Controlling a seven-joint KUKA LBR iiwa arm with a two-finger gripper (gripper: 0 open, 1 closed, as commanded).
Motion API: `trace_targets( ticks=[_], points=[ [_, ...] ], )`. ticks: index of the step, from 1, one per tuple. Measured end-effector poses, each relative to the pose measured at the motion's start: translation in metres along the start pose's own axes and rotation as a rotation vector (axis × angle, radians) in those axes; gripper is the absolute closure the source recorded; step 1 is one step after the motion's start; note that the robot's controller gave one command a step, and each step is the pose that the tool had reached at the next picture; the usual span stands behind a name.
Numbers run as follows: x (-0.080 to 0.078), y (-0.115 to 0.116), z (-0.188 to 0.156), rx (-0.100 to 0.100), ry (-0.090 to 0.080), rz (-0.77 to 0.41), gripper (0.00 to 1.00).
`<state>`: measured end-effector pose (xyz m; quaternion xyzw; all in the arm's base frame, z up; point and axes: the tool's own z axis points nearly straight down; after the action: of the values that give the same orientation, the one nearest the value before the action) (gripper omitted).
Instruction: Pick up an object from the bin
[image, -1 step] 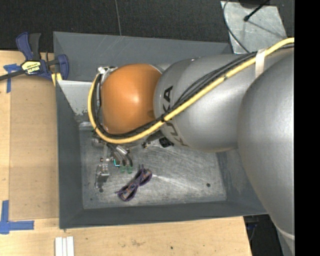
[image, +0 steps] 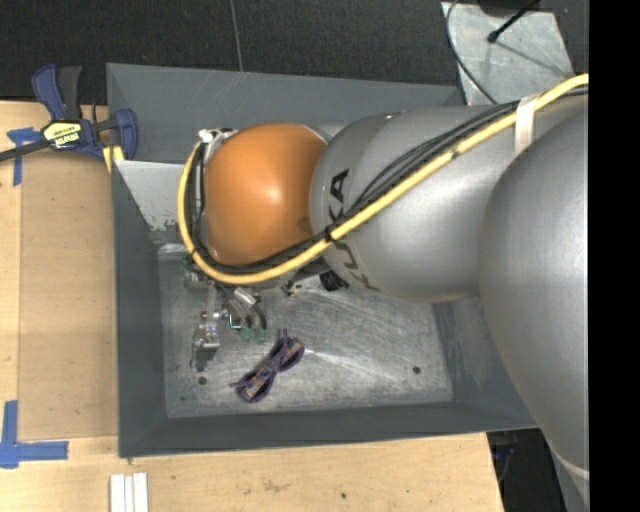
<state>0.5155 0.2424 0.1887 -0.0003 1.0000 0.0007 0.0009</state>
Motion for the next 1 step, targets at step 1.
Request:
trace_targets(
  ticks=[1],
  points=[
    [0.0014, -0.0033, 0.0487, -0.001, -0.005, -0.068, 0.0]
  ],
)
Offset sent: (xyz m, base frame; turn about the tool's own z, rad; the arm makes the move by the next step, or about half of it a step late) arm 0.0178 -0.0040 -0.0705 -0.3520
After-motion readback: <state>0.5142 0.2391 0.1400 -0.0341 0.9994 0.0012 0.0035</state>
